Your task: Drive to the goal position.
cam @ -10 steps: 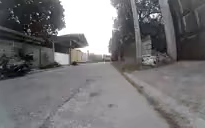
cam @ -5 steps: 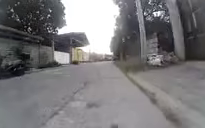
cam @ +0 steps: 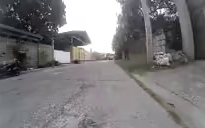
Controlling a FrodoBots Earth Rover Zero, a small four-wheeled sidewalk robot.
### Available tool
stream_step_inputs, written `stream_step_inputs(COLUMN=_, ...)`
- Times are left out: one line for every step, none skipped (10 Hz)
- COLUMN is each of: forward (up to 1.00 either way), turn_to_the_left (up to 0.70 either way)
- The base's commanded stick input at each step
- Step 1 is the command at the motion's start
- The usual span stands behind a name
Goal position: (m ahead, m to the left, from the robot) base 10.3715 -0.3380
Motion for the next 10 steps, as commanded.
stream_step_inputs(forward=1.0, turn_to_the_left=0.01)
stream_step_inputs(forward=1.0, turn_to_the_left=0.01)
stream_step_inputs(forward=1.0, turn_to_the_left=0.01)
stream_step_inputs(forward=1.0, turn_to_the_left=0.01)
stream_step_inputs(forward=1.0, turn_to_the_left=0.01)
stream_step_inputs(forward=1.0, turn_to_the_left=0.01)
stream_step_inputs(forward=1.0, turn_to_the_left=0.01)
stream_step_inputs(forward=1.0, turn_to_the_left=0.01)
stream_step_inputs(forward=1.0, turn_to_the_left=0.01)
stream_step_inputs(forward=1.0, turn_to_the_left=0.01)
